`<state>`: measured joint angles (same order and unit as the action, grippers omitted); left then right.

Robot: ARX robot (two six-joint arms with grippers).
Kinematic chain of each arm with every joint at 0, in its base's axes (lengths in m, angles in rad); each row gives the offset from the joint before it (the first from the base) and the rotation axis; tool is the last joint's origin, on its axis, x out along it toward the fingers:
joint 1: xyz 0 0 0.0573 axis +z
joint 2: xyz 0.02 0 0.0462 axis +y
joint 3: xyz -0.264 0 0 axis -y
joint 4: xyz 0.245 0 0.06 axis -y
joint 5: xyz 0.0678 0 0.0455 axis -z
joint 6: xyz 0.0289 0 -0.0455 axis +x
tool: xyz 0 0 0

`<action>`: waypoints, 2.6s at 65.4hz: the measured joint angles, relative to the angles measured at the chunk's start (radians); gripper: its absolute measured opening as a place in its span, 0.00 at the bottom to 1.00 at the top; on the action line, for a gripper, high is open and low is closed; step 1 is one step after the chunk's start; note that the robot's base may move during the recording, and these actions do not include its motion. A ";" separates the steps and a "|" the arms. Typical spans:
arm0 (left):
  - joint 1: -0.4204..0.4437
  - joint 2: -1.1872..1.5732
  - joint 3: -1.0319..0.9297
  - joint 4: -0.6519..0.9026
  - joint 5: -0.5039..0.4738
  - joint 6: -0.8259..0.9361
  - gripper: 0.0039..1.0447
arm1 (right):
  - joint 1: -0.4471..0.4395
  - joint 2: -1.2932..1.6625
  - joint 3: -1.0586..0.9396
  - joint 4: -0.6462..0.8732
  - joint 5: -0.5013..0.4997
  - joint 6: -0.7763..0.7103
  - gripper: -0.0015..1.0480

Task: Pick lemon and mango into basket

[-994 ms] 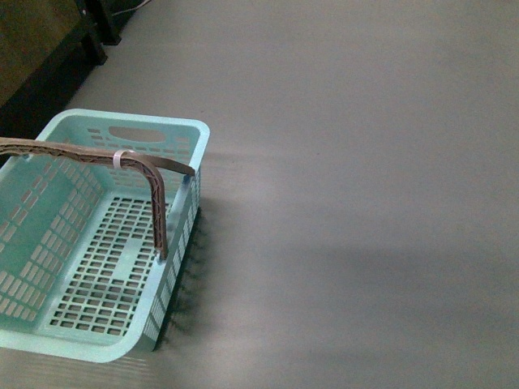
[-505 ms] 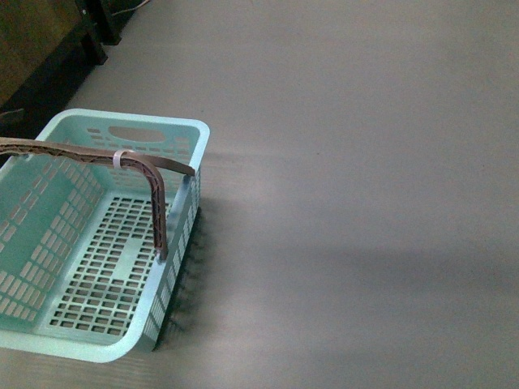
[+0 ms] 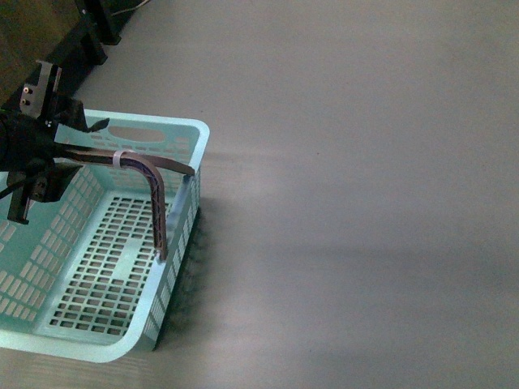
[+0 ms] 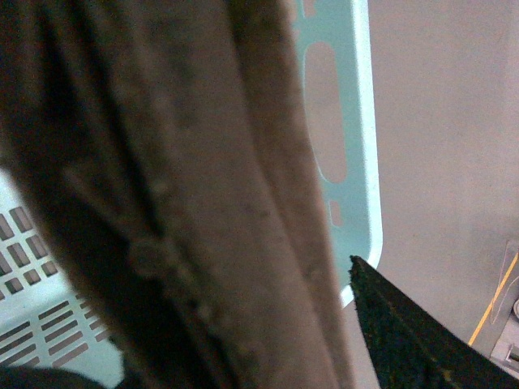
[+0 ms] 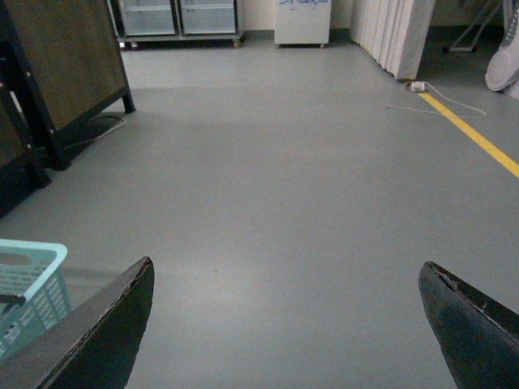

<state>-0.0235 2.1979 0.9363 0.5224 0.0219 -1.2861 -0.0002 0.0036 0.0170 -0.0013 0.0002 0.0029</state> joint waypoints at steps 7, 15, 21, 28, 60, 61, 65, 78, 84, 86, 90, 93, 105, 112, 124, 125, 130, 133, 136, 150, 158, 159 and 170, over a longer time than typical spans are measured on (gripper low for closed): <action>0.002 0.002 0.000 -0.005 -0.007 -0.011 0.21 | 0.000 0.000 0.000 0.000 0.000 0.000 0.92; 0.003 -0.002 0.000 -0.008 -0.006 -0.077 0.05 | 0.000 0.000 0.000 0.000 0.000 0.000 0.92; 0.004 -0.013 -0.005 -0.014 -0.001 -0.064 0.04 | 0.000 0.000 0.000 0.000 0.000 0.000 0.92; 0.004 -0.042 -0.025 -0.032 -0.004 -0.065 0.04 | 0.000 0.000 0.000 0.000 0.000 0.000 0.92; 0.013 -0.652 -0.199 -0.252 -0.018 -0.101 0.04 | 0.000 0.000 0.000 0.000 0.000 0.000 0.92; 0.013 -0.671 -0.202 -0.262 -0.018 -0.104 0.04 | 0.000 0.000 0.000 0.000 0.000 0.000 0.92; 0.013 -0.784 -0.215 -0.333 -0.024 -0.111 0.04 | 0.000 0.000 0.000 0.000 0.000 0.000 0.92; 0.013 -1.104 -0.230 -0.577 -0.069 -0.143 0.04 | 0.000 0.000 0.000 0.000 0.000 0.000 0.92; 0.010 -1.214 -0.230 -0.667 -0.101 -0.160 0.04 | 0.000 0.000 0.000 0.000 0.000 0.000 0.92; 0.005 -1.250 -0.230 -0.697 -0.109 -0.167 0.04 | 0.000 0.000 0.000 0.000 0.000 0.000 0.92; -0.006 -1.308 -0.227 -0.743 -0.122 -0.179 0.04 | 0.000 0.000 0.000 0.000 0.000 0.000 0.92; -0.020 -1.344 -0.213 -0.775 -0.131 -0.194 0.04 | 0.000 0.000 0.000 0.000 0.000 0.000 0.92; -0.061 -1.394 -0.165 -0.826 -0.168 -0.211 0.04 | 0.000 0.000 0.000 0.000 0.000 0.000 0.92; -0.062 -1.401 -0.156 -0.829 -0.181 -0.211 0.04 | 0.000 0.000 0.000 0.000 0.000 0.000 0.92; -0.063 -1.400 -0.156 -0.830 -0.182 -0.208 0.04 | 0.000 0.000 0.000 0.000 0.000 0.000 0.92; -0.063 -1.400 -0.156 -0.830 -0.182 -0.208 0.04 | 0.000 0.000 0.000 0.000 0.000 0.000 0.92; -0.063 -1.400 -0.156 -0.830 -0.180 -0.208 0.04 | 0.000 0.000 0.000 0.000 0.000 0.000 0.92; -0.063 -1.400 -0.156 -0.830 -0.181 -0.208 0.04 | 0.000 0.000 0.000 0.000 0.000 0.000 0.92; -0.063 -1.400 -0.156 -0.830 -0.182 -0.207 0.04 | 0.000 0.000 0.000 0.000 0.000 0.000 0.92; -0.063 -1.399 -0.156 -0.832 -0.182 -0.208 0.04 | 0.000 0.000 0.000 0.000 0.000 0.000 0.92; -0.063 -1.399 -0.156 -0.832 -0.182 -0.207 0.04 | 0.000 0.000 0.000 0.000 0.000 0.000 0.92; -0.063 -1.399 -0.156 -0.832 -0.182 -0.207 0.04 | 0.000 0.000 0.000 0.000 0.000 0.000 0.92; -0.063 -1.399 -0.155 -0.832 -0.183 -0.207 0.04 | 0.000 0.000 0.000 0.000 0.001 0.000 0.92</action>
<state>-0.0860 0.7986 0.7811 -0.3092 -0.1612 -1.4933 -0.0002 0.0036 0.0170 -0.0013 0.0010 0.0032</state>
